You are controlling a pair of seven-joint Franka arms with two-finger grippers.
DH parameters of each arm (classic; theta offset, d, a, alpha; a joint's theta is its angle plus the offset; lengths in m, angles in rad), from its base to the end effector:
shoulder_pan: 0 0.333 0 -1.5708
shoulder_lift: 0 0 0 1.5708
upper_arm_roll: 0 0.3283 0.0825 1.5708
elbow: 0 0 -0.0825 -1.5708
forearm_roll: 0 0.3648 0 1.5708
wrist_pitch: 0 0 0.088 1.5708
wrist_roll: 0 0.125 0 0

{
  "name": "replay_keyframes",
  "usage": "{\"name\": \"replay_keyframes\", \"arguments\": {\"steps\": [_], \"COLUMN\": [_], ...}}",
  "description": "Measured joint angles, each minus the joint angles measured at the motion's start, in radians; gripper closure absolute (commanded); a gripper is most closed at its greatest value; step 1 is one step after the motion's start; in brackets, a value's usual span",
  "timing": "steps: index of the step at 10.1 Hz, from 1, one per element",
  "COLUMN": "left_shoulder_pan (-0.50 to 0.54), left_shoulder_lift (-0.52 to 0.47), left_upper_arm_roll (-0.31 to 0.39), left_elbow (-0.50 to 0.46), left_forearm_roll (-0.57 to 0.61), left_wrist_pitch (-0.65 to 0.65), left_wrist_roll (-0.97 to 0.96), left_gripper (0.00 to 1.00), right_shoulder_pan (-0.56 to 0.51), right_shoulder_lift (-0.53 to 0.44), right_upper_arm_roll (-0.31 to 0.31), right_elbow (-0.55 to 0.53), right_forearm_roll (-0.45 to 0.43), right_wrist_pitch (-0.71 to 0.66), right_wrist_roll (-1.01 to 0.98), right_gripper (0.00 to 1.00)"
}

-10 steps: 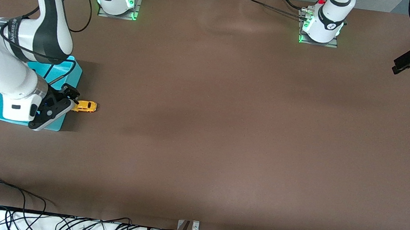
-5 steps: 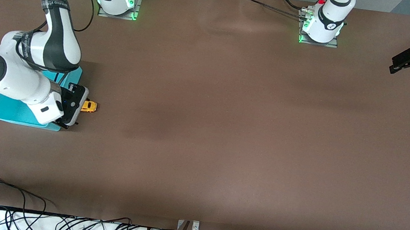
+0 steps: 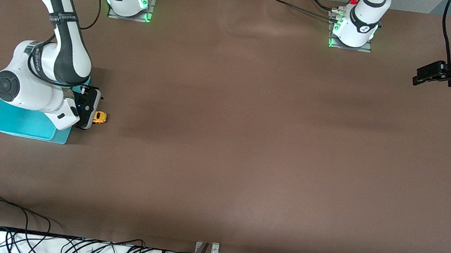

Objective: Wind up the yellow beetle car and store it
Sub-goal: 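Reach the right gripper down to the car beside the bin, then close the right gripper on the car and lift it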

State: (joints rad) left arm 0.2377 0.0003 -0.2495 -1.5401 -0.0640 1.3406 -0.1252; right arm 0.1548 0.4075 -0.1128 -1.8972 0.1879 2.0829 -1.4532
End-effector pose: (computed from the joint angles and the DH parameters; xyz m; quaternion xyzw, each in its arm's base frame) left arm 0.5060 -0.0150 0.6151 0.9931 0.0522 -0.1016 0.0249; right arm 0.5900 0.0401 0.2791 -0.7627 -0.6355 0.0474 0.1109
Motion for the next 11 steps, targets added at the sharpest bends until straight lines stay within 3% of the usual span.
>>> {"name": "replay_keyframes", "arguments": {"steps": [3, 6, 8, 11], "left_shoulder_pan": [-0.007, -0.193, -0.273, -0.304], "left_shoulder_lift": [0.000, 0.000, 0.000, 0.000], "left_upper_arm_roll": [0.004, 0.171, 0.214, 0.221], "left_elbow": [0.018, 0.018, 0.018, 0.023], "left_forearm_roll": [0.000, 0.007, 0.037, 0.054], "left_wrist_pitch": [-0.010, -0.013, -0.013, 0.010], "left_wrist_roll": [0.000, 0.000, 0.000, -0.001], "left_gripper": [0.00, 0.00, 0.00, 0.00], "right_shoulder_pan": [0.000, 0.002, 0.011, 0.028], "right_shoulder_lift": [-0.010, -0.011, -0.010, 0.003], "right_upper_arm_roll": [-0.030, -0.044, -0.042, -0.041], "right_elbow": [-0.079, -0.139, -0.160, -0.182], "right_forearm_roll": [-0.022, -0.098, -0.134, -0.165], "right_wrist_pitch": [0.086, 0.176, 0.237, 0.335], "right_wrist_roll": [-0.009, -0.014, -0.014, -0.014], "right_gripper": [0.00, 0.00, 0.00, 0.00]}}
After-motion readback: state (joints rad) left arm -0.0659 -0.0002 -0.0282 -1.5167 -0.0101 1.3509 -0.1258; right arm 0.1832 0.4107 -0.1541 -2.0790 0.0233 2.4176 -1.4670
